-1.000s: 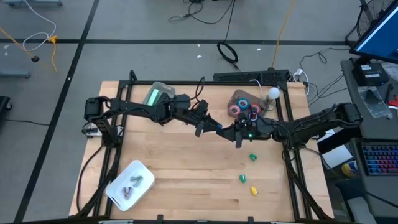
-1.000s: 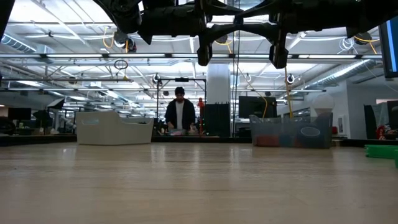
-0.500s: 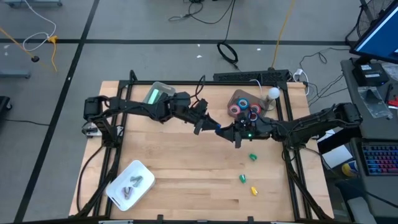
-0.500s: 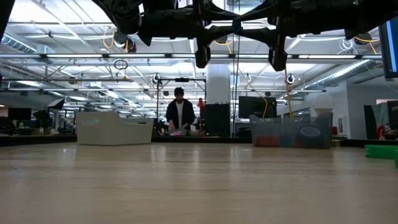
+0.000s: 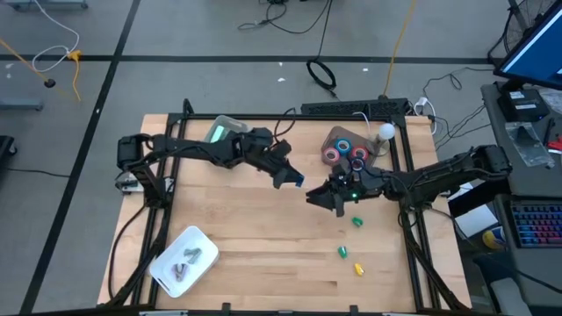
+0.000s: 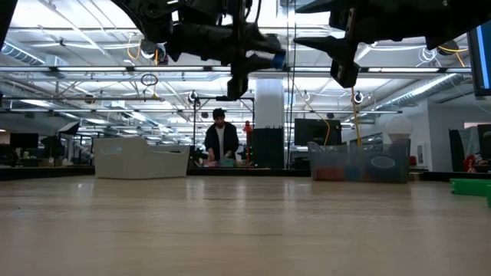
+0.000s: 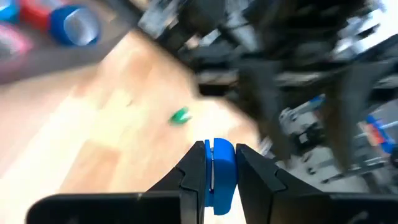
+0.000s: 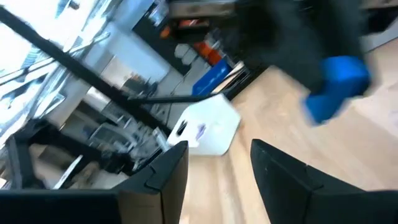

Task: Pick and place Stapler, Stapler remover, tape
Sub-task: Put the small blue stapler into the gray bin

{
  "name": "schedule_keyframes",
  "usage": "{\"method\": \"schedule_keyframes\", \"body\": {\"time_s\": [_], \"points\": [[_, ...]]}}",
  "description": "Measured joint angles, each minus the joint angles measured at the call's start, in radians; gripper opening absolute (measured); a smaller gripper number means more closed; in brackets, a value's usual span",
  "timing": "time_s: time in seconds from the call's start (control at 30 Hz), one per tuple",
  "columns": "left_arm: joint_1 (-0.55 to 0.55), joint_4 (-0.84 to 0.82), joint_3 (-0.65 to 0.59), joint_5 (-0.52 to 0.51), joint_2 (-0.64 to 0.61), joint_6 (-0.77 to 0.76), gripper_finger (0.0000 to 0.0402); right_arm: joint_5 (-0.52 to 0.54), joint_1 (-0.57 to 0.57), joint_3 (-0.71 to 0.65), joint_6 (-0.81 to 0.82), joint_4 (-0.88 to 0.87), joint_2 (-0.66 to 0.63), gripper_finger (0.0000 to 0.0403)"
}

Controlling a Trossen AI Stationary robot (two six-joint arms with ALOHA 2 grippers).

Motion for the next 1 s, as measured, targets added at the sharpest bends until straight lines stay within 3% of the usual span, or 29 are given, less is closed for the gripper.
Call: {"method": "schedule_keyframes", "body": {"time_s": [0.2,0.3,0.47,0.57,0.7,0.8,1.0], "points": [[0.050,-0.340,0.000,-0.087,-0.088,0.103,0.0063,-0.054,-0.001,0.000,-0.004,-0.020,0.000,0.0169],[0.090,-0.580,0.000,-0.253,-0.166,0.153,0.0063,-0.055,0.000,0.000,-0.004,-0.024,0.000,0.0167],[0.165,-0.933,0.000,-0.643,-0.267,0.178,0.0063,-0.054,-0.002,0.000,-0.013,-0.023,0.000,0.0171],[0.243,-1.049,0.000,-0.760,-0.283,0.187,0.0063,-0.053,-0.003,0.000,-0.031,-0.023,0.000,0.0171],[0.356,-1.063,0.000,-0.804,-0.278,0.256,0.0063,-0.051,-0.003,0.000,-0.042,-0.022,0.000,0.0167],[0.430,-0.975,0.000,-0.812,-0.255,0.336,0.0063,-0.051,-0.003,0.000,-0.044,-0.022,0.000,0.0165],[0.518,-0.917,-0.001,-0.741,-0.155,0.510,0.0063,-0.050,-0.003,0.000,-0.059,-0.022,0.000,0.0165]]}}
